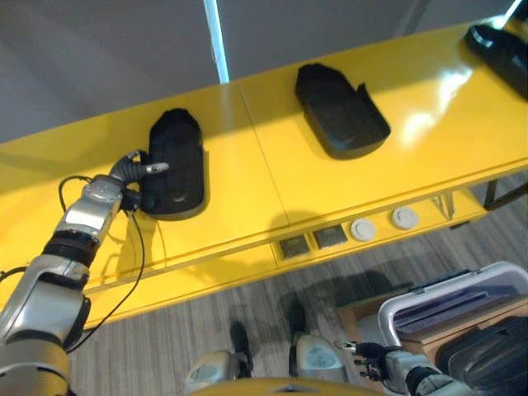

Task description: Move parts from the plastic box to the shelf.

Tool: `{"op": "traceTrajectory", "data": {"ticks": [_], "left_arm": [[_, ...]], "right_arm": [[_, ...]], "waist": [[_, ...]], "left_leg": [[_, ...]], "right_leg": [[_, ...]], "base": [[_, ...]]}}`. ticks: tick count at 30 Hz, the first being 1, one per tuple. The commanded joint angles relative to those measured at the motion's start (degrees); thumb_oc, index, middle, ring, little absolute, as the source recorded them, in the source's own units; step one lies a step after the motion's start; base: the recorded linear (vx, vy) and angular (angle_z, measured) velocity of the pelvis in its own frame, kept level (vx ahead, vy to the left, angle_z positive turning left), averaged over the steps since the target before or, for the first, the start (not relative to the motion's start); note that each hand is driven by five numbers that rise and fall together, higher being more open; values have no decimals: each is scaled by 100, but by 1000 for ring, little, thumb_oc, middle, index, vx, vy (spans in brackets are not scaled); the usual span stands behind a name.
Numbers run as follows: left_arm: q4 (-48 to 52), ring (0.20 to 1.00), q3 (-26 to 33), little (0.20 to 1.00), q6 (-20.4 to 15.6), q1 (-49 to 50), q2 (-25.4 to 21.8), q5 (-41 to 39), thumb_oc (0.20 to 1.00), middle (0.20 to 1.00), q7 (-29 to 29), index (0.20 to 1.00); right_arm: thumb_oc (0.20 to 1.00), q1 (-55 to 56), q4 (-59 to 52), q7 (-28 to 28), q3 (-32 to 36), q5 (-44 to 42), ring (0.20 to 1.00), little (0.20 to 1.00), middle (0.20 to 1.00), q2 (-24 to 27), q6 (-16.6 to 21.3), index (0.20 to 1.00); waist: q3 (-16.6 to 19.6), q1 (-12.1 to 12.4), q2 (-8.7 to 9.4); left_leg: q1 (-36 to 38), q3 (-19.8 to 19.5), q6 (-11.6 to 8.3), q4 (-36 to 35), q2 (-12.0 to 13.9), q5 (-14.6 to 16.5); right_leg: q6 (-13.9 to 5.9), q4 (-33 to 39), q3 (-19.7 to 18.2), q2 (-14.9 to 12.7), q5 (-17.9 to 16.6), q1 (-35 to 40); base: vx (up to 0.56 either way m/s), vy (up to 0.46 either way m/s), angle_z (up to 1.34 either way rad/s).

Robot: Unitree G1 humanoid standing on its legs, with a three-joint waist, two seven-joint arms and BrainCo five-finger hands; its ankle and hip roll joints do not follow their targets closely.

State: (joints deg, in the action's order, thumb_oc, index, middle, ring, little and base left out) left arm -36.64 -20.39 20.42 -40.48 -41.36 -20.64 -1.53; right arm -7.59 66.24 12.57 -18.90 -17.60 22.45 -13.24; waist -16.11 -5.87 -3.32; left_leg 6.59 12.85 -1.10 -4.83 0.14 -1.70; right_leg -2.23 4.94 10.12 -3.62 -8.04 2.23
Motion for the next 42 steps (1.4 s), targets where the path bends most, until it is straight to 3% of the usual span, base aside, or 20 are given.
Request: {"op": "traceTrajectory", "data": {"ticks": [1,3,6,8,10,11,12,13,14,15,20,21,23,31,35,42], "left_arm": [[-80,1000,0,1000,-89,240,206,-695,1000,1000,307,1000],[542,1000,205,1000,-282,528,481,-887,1000,1000,770,1000],[1065,1000,439,1000,-483,792,522,-748,1000,1000,1265,1000],[1443,1000,639,1000,-953,968,454,-657,1000,1000,1682,1000],[1888,1000,884,1000,-1427,1114,431,-677,1000,1000,1651,1000],[2657,1000,1078,1000,-1648,1368,503,-547,1000,1000,1206,1000],[2991,909,1122,909,-1698,1525,560,-483,909,909,1093,909],[3466,551,1171,551,-1690,1839,700,-116,551,551,984,551],[3684,495,1200,495,-1743,2042,768,75,495,495,924,495],[3798,209,1231,209,-1813,2181,821,45,209,209,885,209],[4211,200,1284,200,-1989,2687,966,-123,200,200,411,200],[4323,200,1207,200,-2037,2882,1044,-422,200,200,46,200],[4396,200,1010,200,-2032,3039,1097,-211,200,200,-190,200],[4382,200,492,200,-2042,3424,1068,-314,200,200,-485,200],[4402,200,306,200,-1862,3446,992,-400,200,200,-664,200],[4210,200,141,200,-1901,3426,895,-579,200,200,-384,200]], "right_arm": [[1000,287,332,60,-10,179,1000,1000,1000,-67,-73,1000],[1000,223,442,-39,54,97,1000,1000,1000,-202,-92,1000],[1000,212,465,-52,75,49,1000,1000,1000,-294,-98,1000],[1000,229,484,-104,59,-7,1000,1000,1000,-375,-60,1000],[1000,254,493,-125,36,-75,1000,1000,1000,-426,-75,1000],[1000,277,494,-137,59,-100,1000,1000,1000,-495,-111,1000],[1000,285,488,-132,68,-82,1000,1000,1000,-521,-162,1000],[1000,310,518,-99,96,0,1000,1000,1000,-558,-224,1000],[1000,345,558,-86,117,24,1000,1000,1000,-584,-199,1000],[1000,365,590,-85,117,13,1000,1000,1000,-603,-177,1000],[1000,423,611,-90,171,-77,1000,1000,1000,-603,-149,1000],[1000,441,591,-66,193,-21,1000,1000,1000,-599,-158,1000],[1000,441,601,-92,195,-79,1000,1000,1000,-590,-136,1000],[1000,336,593,-85,207,-173,1000,1000,1000,-510,-188,1000],[1000,319,630,-68,229,-195,1000,1000,1000,-482,-155,1000],[1000,356,680,-61,237,-121,1000,1000,1000,-476,-208,1000]], "waist": [[353,162,-6],[549,279,5],[657,360,31],[727,421,61],[750,469,101],[792,538,155],[795,568,177],[806,625,206],[818,653,223],[833,671,233],[860,729,264],[842,742,270],[811,750,268],[800,726,212],[794,703,164],[824,621,101]], "left_leg": [[-631,218,-402,137,476,-62],[-454,168,-357,86,450,34],[-308,106,-315,40,421,115],[-221,67,-288,16,405,166],[-121,33,-262,-5,390,229],[-92,-21,-239,-17,382,281],[-67,-48,-233,-17,381,314],[-32,-95,-221,-17,378,364],[-13,-115,-214,-17,372,384],[-5,-126,-211,-17,369,395],[-18,-134,-205,-17,376,409],[-16,-122,-189,-17,378,436],[-19,-110,-176,-17,375,449],[-28,-58,-168,-17,378,450],[-48,-29,-164,-17,374,450],[-42,28,-165,-17,356,468]], "right_leg": [[-235,6,36,-63,1047,454],[-225,6,125,-84,1080,576],[-226,6,196,-108,1096,667],[-229,6,237,-127,1106,725],[-233,6,261,-138,1130,798],[-234,6,270,-147,1115,790],[-233,6,283,-150,1117,802],[-232,6,305,-152,1124,823],[-238,6,308,-151,1115,828],[-243,6,308,-150,1111,827],[-248,6,287,-142,1093,797],[-249,6,299,-144,1088,783],[-246,6,300,-140,1069,766],[-268,6,297,-128,1047,705],[-283,6,304,-139,1032,663],[-321,6,275,-156,1004,613]], "base": [[-65,-23,4],[-95,-19,9],[-74,-19,10],[-60,-27,18],[-46,-44,22],[-56,-60,21],[-61,-64,16],[-20,-36,15],[-2,-27,10],[14,-15,10],[6,-5,2],[0,0,0],[0,0,0],[22,-3,1],[9,0,0],[33,7,0]]}}
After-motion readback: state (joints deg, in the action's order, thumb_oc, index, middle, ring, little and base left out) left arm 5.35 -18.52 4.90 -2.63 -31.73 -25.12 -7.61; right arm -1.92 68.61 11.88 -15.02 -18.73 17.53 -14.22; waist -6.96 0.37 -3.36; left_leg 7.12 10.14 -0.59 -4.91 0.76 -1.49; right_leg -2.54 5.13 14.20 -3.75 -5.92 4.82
